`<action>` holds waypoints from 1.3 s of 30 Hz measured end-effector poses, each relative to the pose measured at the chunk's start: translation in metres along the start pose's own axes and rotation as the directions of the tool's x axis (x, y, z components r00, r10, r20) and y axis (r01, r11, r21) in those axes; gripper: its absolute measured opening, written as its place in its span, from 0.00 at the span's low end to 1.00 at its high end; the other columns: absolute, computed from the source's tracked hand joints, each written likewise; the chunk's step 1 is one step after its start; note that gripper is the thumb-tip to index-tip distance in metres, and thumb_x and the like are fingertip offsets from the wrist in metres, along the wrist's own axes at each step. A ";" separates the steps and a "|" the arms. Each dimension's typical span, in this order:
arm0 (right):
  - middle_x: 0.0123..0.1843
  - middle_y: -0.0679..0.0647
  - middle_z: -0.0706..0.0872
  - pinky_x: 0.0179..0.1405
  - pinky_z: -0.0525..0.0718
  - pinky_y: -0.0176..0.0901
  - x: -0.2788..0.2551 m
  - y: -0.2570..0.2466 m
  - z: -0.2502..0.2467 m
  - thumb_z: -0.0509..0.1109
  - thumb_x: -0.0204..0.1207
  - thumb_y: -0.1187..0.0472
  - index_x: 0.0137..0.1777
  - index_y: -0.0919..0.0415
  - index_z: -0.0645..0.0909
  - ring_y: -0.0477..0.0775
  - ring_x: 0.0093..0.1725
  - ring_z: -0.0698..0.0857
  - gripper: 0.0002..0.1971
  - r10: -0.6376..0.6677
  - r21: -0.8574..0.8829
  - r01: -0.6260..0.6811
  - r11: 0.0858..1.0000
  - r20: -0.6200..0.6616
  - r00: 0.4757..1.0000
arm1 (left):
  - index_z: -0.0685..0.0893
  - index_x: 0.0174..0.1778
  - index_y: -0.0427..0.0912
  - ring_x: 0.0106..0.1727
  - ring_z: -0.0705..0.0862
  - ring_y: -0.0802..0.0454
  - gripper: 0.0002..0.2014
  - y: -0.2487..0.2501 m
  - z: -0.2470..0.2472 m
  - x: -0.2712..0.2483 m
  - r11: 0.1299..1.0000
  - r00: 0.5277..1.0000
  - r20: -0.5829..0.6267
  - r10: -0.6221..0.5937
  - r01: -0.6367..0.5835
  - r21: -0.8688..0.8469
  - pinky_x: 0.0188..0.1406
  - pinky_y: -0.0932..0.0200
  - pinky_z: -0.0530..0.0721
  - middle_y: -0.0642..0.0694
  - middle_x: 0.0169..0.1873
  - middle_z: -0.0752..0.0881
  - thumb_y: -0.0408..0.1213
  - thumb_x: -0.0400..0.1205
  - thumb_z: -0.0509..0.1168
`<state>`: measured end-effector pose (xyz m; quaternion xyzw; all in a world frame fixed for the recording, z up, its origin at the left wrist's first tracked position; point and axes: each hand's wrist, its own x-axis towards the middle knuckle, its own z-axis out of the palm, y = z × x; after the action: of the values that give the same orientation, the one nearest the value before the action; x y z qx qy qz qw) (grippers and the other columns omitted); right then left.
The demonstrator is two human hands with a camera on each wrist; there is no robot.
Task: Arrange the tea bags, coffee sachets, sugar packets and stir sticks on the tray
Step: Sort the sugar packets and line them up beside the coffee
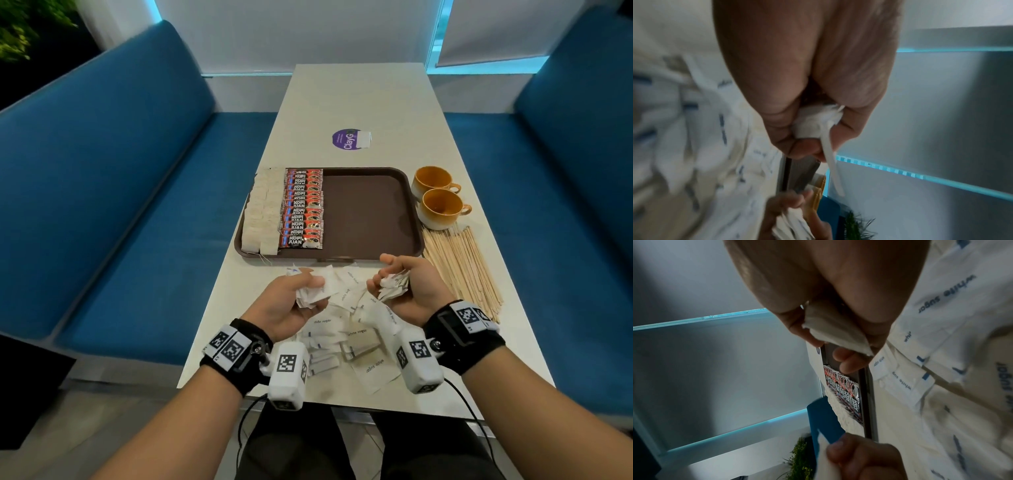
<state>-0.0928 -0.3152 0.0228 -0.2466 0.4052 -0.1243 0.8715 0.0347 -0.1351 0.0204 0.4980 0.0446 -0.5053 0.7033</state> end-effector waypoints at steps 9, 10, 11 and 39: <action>0.47 0.62 0.74 0.42 0.90 0.56 -0.003 0.002 -0.002 0.62 0.79 0.73 0.57 0.68 0.78 0.60 0.43 0.79 0.09 0.084 0.023 -0.083 0.996 -0.074 0.994 | 0.81 0.40 0.35 0.37 0.88 0.45 0.07 -0.007 0.012 -0.001 0.997 0.995 0.095 -0.009 0.016 -0.073 0.33 0.57 0.87 0.35 0.42 0.89 0.20 0.80 0.61; 0.44 0.62 0.74 0.45 0.90 0.59 -0.002 0.002 -0.003 0.60 0.79 0.74 0.56 0.68 0.78 0.62 0.45 0.80 0.09 0.086 0.022 -0.084 0.996 -0.071 0.994 | 0.78 0.42 0.36 0.40 0.88 0.43 0.08 -0.008 0.012 -0.001 0.995 0.992 0.125 -0.020 0.032 -0.093 0.33 0.56 0.87 0.33 0.47 0.88 0.20 0.81 0.59; 0.42 0.63 0.75 0.47 0.90 0.61 -0.003 0.002 -0.002 0.58 0.79 0.75 0.56 0.69 0.78 0.64 0.49 0.82 0.10 0.085 0.014 -0.085 0.996 -0.066 0.994 | 0.76 0.43 0.38 0.42 0.88 0.42 0.09 -0.009 0.013 -0.003 0.994 0.988 0.154 -0.024 0.039 -0.099 0.34 0.56 0.86 0.32 0.51 0.88 0.20 0.81 0.56; 0.46 0.67 0.83 0.23 0.82 0.41 -0.011 0.020 0.011 0.58 0.76 0.77 0.49 0.73 0.85 0.53 0.39 0.83 0.13 0.122 -0.124 -0.113 0.986 0.067 0.990 | 0.76 0.56 0.51 0.44 0.86 0.54 0.31 -0.022 0.043 -0.002 0.513 0.877 0.330 0.350 -0.474 0.716 0.50 0.50 0.88 0.44 0.49 0.90 0.38 0.64 0.87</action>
<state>-0.0911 -0.2907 0.0250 -0.2787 0.3931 -0.0387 0.8754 -0.0019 -0.1655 0.0290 0.7103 -0.3486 -0.3260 0.5174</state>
